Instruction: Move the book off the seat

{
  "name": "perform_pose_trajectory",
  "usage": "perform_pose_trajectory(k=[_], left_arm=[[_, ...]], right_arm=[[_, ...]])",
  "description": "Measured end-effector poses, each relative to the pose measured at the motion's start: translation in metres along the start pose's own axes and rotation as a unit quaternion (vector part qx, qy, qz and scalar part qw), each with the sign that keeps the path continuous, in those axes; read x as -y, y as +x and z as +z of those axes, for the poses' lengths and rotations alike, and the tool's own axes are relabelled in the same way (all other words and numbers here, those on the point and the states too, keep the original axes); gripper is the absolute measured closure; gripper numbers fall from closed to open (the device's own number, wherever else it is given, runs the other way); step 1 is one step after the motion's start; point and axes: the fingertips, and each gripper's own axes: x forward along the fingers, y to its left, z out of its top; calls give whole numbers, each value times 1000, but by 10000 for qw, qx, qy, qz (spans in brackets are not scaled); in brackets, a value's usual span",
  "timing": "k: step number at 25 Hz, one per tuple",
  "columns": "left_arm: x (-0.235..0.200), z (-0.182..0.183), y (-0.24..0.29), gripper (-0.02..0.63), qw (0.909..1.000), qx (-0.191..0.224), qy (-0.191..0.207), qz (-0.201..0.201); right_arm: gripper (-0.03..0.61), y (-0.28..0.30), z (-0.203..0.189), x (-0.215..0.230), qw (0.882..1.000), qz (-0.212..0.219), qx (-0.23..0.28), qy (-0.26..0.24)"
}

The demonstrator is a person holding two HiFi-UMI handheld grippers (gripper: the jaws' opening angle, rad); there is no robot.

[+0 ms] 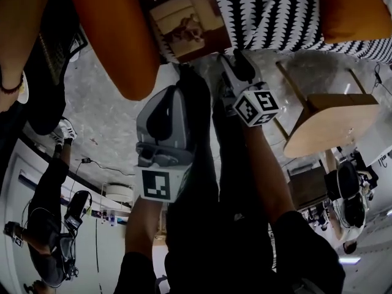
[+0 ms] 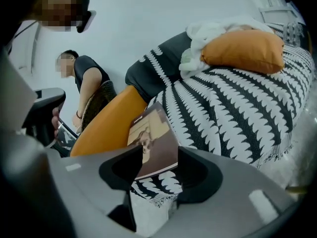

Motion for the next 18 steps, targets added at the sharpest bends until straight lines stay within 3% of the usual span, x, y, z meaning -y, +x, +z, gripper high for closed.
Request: perform_pose_trajectory(k=[18], left_arm=[[-15, -18, 34, 607, 9995, -230, -157, -180]], right_arm=[[302, 47, -24, 28, 9984, 141, -308, 444]])
